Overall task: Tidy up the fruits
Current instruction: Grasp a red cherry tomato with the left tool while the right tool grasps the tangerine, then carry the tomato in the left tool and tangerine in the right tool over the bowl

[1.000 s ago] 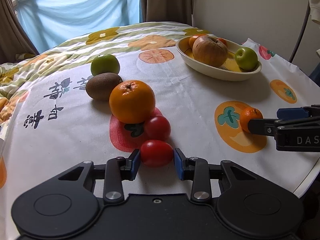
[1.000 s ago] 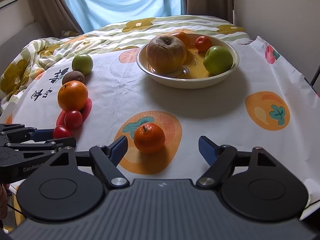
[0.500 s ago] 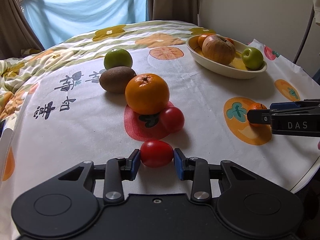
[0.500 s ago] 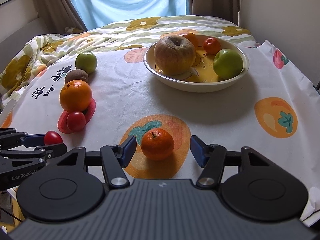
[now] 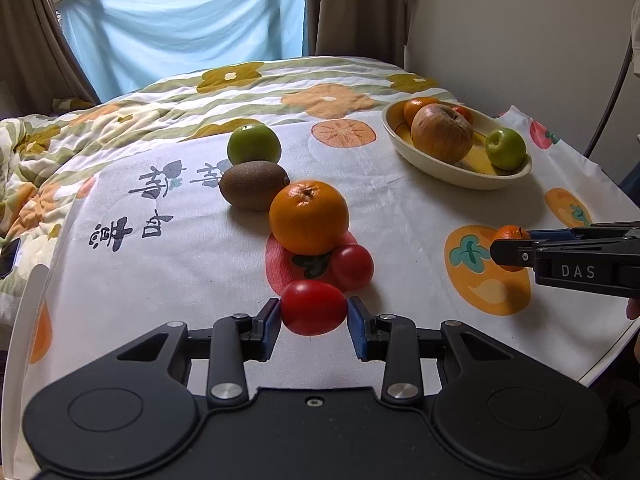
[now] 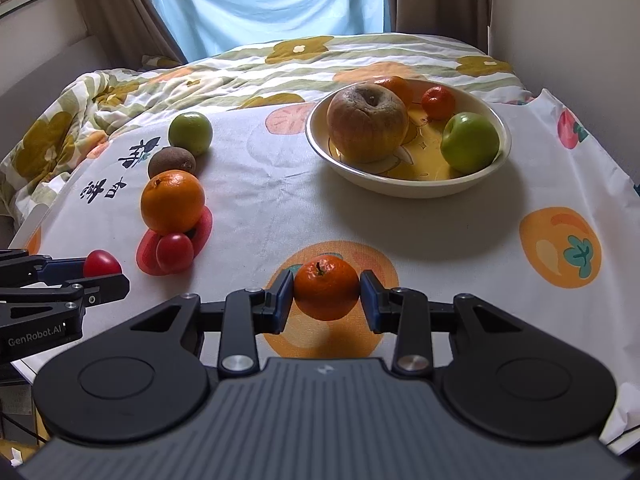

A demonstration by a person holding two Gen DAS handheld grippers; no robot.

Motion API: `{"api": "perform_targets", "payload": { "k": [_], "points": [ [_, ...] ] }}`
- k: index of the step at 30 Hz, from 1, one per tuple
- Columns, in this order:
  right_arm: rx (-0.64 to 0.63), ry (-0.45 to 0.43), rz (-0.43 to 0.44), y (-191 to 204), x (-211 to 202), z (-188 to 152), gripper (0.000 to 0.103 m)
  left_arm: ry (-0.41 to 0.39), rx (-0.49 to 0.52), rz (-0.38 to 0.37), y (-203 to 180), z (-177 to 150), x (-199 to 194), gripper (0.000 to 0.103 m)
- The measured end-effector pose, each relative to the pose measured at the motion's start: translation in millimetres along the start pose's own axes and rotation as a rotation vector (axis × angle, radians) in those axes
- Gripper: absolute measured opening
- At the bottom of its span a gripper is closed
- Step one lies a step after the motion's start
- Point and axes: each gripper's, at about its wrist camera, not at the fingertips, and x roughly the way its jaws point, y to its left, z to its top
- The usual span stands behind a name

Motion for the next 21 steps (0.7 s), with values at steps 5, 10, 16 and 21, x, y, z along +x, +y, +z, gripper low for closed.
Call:
{"api": "perform_targets", "payload": {
  "k": [5, 10, 16, 21],
  "points": [
    [0.006, -0.020, 0.002, 0, -14, 8, 0.051, -0.010, -0.005, -0.014, -2, 11, -12, 0.039],
    [0.027, -0.043, 0.007, -8, -33, 20, 0.051, -0.038, 0.013, -0.025, -13, 25, -26, 0.039],
    [0.031, -0.071, 0.011, -30, -53, 40, 0.051, -0.077, 0.006, -0.024, -34, 51, -40, 0.039],
    [0.026, -0.084, 0.016, -57, -59, 59, 0.051, -0.106, 0.003, -0.009, -57, 77, -41, 0.039]
  ]
}}
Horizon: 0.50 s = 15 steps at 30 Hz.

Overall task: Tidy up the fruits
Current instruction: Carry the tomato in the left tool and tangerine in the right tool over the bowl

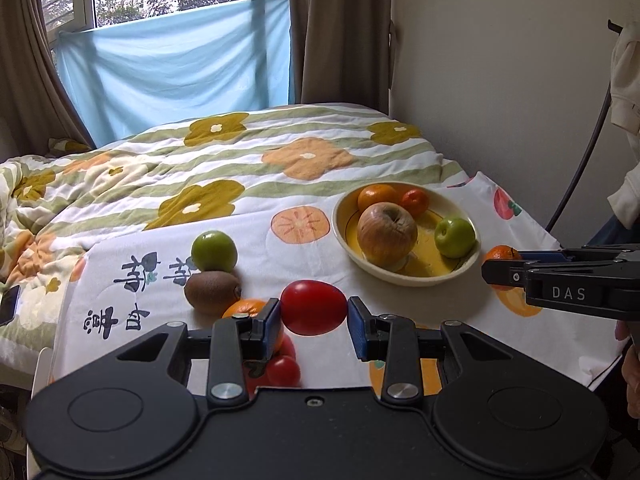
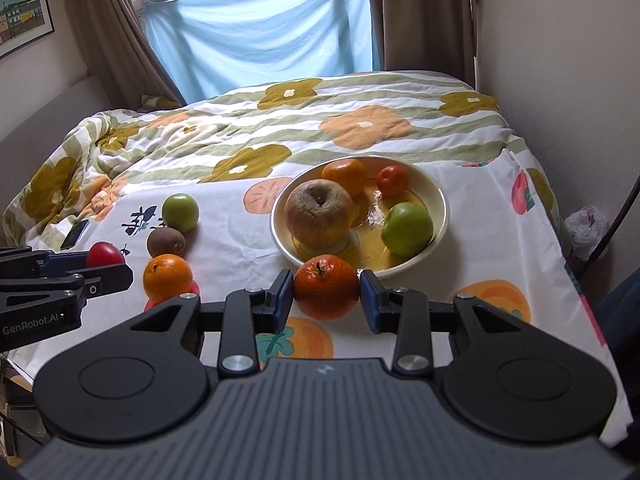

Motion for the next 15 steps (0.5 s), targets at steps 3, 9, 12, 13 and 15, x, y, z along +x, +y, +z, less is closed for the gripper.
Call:
{"api": "perform_targets", "payload": {
  "k": [3, 9, 12, 13, 15],
  "points": [
    [-0.012, -0.007, 0.003, -16, -1, 14, 0.051, -0.013, -0.008, 0.003, -13, 15, 5, 0.039],
    [-0.030, -0.009, 0.017, -51, 5, 40, 0.051, -0.028, -0.019, 0.003, -44, 44, 24, 0.039],
    [-0.048, -0.010, 0.023, -68, 12, 52, 0.051, -0.030, -0.020, 0.001, -59, 58, 36, 0.039],
    [-0.052, -0.009, 0.025, -73, 14, 56, 0.051, -0.029, -0.016, 0.001, -64, 62, 42, 0.039],
    [-0.061, -0.011, 0.028, -85, 20, 63, 0.051, -0.026, -0.008, 0.001, -73, 70, 52, 0.039]
  ]
}}
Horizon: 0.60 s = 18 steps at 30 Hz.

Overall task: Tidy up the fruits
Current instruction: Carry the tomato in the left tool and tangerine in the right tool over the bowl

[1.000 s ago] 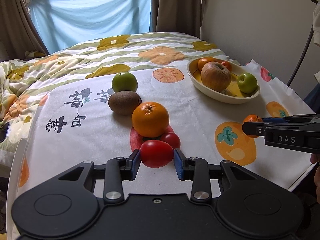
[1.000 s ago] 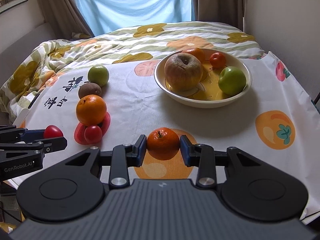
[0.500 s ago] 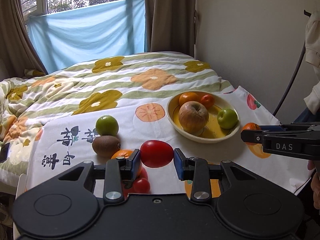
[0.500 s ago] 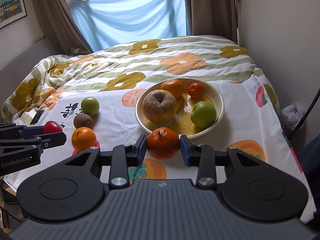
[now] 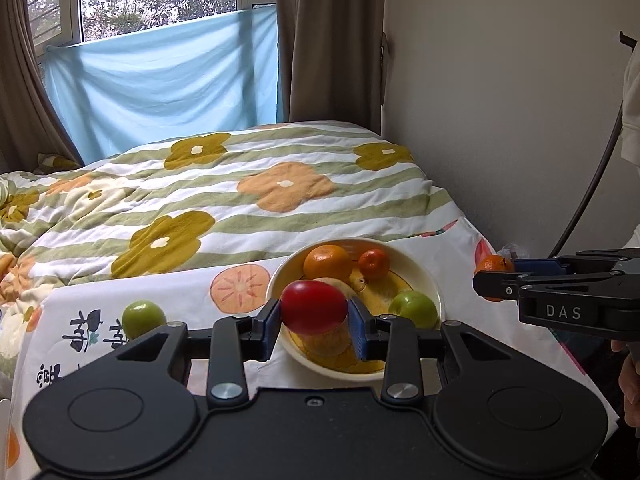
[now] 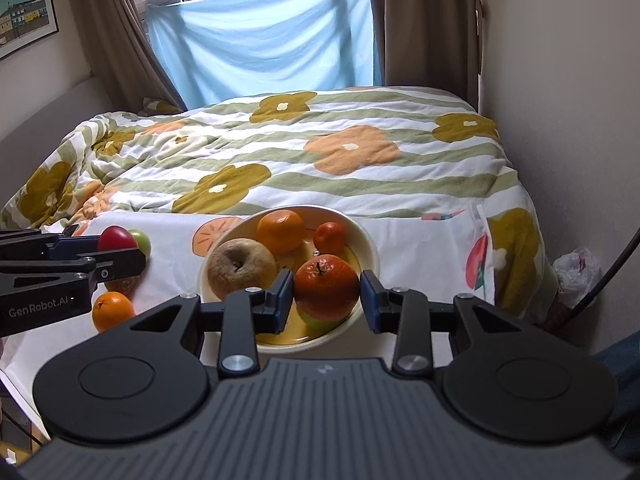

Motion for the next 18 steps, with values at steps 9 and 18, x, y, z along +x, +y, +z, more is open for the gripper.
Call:
{"api": "perform_targets", "payload": {
  "k": [9, 18],
  "points": [
    [0.004, 0.017, 0.020, -46, 29, 15, 0.051, 0.035, 0.035, 0.004, -34, 23, 53, 0.039],
    [0.008, 0.048, 0.040, -71, 63, 22, 0.051, 0.094, 0.075, 0.001, -54, 31, 108, 0.039]
  ]
}}
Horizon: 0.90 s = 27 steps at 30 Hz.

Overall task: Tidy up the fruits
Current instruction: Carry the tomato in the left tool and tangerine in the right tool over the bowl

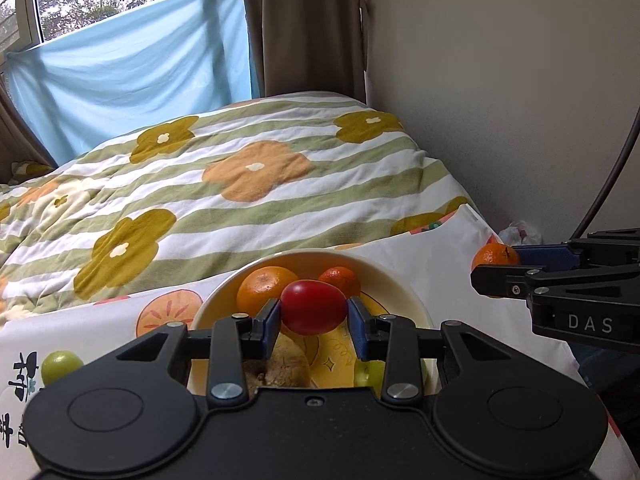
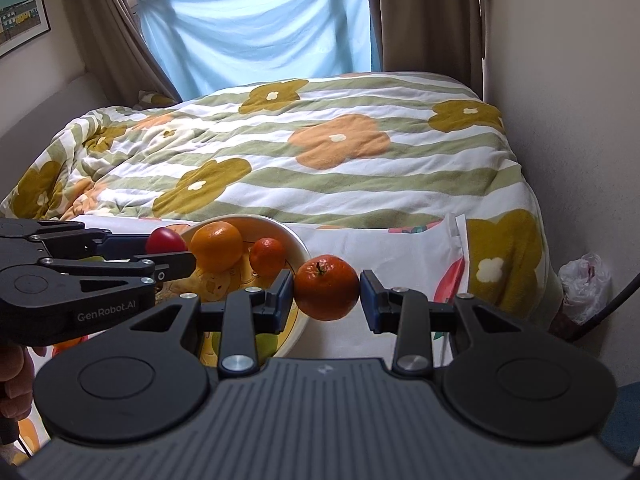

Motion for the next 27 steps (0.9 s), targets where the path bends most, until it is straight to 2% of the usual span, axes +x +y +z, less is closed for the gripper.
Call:
{"api": "perform_targets", "payload": {
  "k": [7, 16, 17, 18, 19, 20, 21, 27],
  "points": [
    [0.002, 0.017, 0.005, -11, 18, 3, 0.051, 0.050, 0.039, 0.002, -10, 2, 33, 0.040],
    [0.020, 0.031, -0.003, -23, 28, 2, 0.051, 0.101, 0.070, 0.000, -16, -1, 56, 0.042],
    [0.020, 0.031, -0.003, -23, 28, 2, 0.051, 0.100, 0.068, 0.002, -16, 0, 56, 0.045],
    [0.020, 0.031, -0.003, -23, 28, 3, 0.051, 0.092, 0.064, 0.005, -15, 1, 54, 0.060],
    [0.020, 0.031, -0.003, -23, 28, 3, 0.051, 0.081, 0.059, 0.010, -14, 1, 51, 0.078],
    [0.021, 0.030, -0.003, -24, 28, 3, 0.051, 0.067, 0.055, 0.016, -13, 1, 48, 0.085],
    [0.021, 0.030, -0.002, -24, 29, 3, 0.051, 0.051, 0.052, 0.019, -11, 2, 43, 0.089],
    [0.014, 0.032, 0.013, -19, 32, 6, 0.051, 0.036, 0.040, 0.032, 2, -1, 24, 0.089]
  ]
}}
